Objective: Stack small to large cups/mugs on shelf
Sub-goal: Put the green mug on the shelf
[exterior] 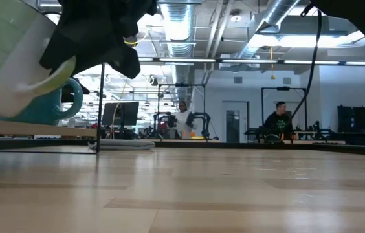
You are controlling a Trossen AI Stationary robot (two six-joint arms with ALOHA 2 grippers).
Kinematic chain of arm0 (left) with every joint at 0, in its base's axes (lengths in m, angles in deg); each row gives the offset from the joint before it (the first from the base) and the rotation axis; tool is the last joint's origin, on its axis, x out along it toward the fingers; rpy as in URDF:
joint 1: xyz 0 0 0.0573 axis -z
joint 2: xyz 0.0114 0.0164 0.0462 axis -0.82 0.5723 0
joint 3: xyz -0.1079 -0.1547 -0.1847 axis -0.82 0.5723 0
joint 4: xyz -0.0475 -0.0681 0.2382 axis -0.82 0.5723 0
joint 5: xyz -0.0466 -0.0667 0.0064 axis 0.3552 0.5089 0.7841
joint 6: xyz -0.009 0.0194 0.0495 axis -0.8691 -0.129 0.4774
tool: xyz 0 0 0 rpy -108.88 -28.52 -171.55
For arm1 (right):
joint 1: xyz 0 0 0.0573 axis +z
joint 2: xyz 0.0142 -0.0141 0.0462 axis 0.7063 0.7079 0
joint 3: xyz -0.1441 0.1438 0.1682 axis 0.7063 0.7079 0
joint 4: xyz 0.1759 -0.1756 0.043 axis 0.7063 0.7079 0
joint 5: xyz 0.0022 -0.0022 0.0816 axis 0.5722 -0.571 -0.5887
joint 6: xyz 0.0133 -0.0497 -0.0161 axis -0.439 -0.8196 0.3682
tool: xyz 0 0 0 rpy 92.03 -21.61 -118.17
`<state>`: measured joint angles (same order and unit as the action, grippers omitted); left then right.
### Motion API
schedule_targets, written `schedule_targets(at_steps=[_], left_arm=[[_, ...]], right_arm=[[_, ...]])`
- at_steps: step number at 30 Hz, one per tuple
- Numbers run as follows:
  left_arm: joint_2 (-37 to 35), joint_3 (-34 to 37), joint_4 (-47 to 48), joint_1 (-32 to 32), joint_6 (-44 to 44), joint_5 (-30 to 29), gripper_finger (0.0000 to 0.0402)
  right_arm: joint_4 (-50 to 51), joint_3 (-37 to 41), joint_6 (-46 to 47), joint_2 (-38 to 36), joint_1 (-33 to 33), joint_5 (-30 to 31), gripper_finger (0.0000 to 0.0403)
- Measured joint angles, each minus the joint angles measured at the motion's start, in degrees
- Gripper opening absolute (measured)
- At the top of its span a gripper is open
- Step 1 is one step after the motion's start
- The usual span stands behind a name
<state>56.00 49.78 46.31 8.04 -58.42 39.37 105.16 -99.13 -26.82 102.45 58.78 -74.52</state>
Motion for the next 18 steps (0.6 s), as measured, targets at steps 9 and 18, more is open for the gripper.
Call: schedule_targets(at_steps=[9, 18], left_arm=[[0.0, 0.0, 0.0, 0.0, 0.0, 0.0, 0.0261], [0.0, 0.0, 0.0, 0.0, 0.0, 0.0, 0.0261]], right_arm=[[0.2, 0.0, -1.4, 0.0, 0.0, 0.0, 0.0111], [0.3, 0.0, -3.0, 0.0, -0.1, -0.2, 0.0134]])
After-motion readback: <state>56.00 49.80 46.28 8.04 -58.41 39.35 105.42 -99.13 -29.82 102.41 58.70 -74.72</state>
